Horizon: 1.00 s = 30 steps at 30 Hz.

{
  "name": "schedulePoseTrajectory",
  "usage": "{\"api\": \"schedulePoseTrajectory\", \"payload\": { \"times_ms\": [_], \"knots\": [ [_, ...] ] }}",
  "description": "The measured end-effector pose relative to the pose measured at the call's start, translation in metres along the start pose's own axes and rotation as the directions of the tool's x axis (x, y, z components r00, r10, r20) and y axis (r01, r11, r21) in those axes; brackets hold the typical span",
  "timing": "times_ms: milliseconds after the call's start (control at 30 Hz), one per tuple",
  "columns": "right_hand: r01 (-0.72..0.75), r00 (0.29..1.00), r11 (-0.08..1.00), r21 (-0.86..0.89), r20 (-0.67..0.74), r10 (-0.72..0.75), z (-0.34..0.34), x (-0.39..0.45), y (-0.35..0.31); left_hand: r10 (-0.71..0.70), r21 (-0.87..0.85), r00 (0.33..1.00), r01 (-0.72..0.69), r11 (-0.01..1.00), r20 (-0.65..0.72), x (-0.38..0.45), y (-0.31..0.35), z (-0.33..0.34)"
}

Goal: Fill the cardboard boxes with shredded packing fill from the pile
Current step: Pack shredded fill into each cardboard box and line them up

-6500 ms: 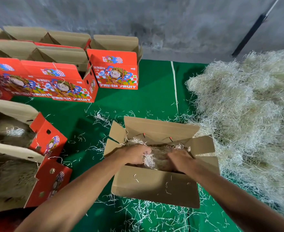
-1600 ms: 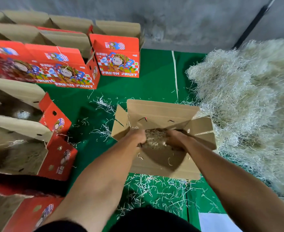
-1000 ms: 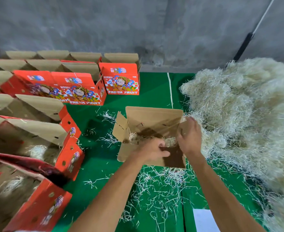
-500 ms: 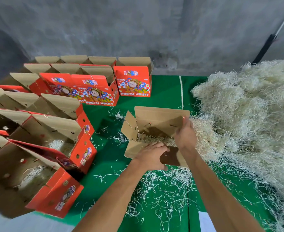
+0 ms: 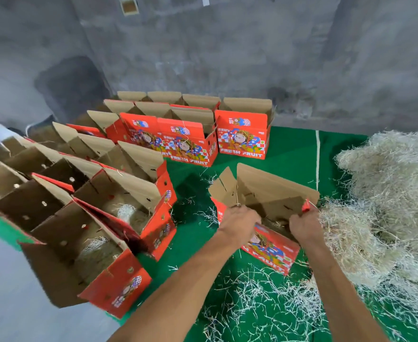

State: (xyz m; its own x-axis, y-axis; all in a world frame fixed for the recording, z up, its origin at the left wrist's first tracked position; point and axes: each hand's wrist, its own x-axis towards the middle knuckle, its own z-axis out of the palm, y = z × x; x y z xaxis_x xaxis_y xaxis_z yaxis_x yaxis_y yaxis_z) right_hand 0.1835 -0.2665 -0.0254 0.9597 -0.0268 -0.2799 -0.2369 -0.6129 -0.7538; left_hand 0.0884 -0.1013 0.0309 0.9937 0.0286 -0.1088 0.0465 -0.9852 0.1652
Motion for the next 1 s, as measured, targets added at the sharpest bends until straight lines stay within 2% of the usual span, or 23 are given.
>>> {"api": "schedulePoseTrajectory", "payload": {
  "times_ms": [300, 633, 900, 1000],
  "knots": [
    [0.072, 0.996, 0.996, 0.058, 0.046, -0.075, 0.080, -0.004, -0.072, -0.074, -0.043, 0.996, 0.072, 0.996, -0.042, 0.028, -0.079, -0.019],
    [0.119, 0.987, 0.992, -0.038, 0.115, -0.114, 0.186, -0.003, -0.151, -0.166, -0.006, 0.986, 0.166, 0.986, -0.023, 0.035, -0.190, -0.046],
    [0.149, 0.982, 0.988, -0.046, 0.121, -0.142, 0.209, -0.009, -0.169, -0.218, 0.032, 0.974, 0.220, 0.975, -0.062, 0.036, -0.221, -0.039],
    [0.127, 0.982, 0.992, -0.013, 0.146, -0.124, 0.218, -0.005, -0.178, -0.250, 0.009, 0.968, 0.250, 0.968, -0.020, 0.040, -0.231, -0.041]
  ]
}}
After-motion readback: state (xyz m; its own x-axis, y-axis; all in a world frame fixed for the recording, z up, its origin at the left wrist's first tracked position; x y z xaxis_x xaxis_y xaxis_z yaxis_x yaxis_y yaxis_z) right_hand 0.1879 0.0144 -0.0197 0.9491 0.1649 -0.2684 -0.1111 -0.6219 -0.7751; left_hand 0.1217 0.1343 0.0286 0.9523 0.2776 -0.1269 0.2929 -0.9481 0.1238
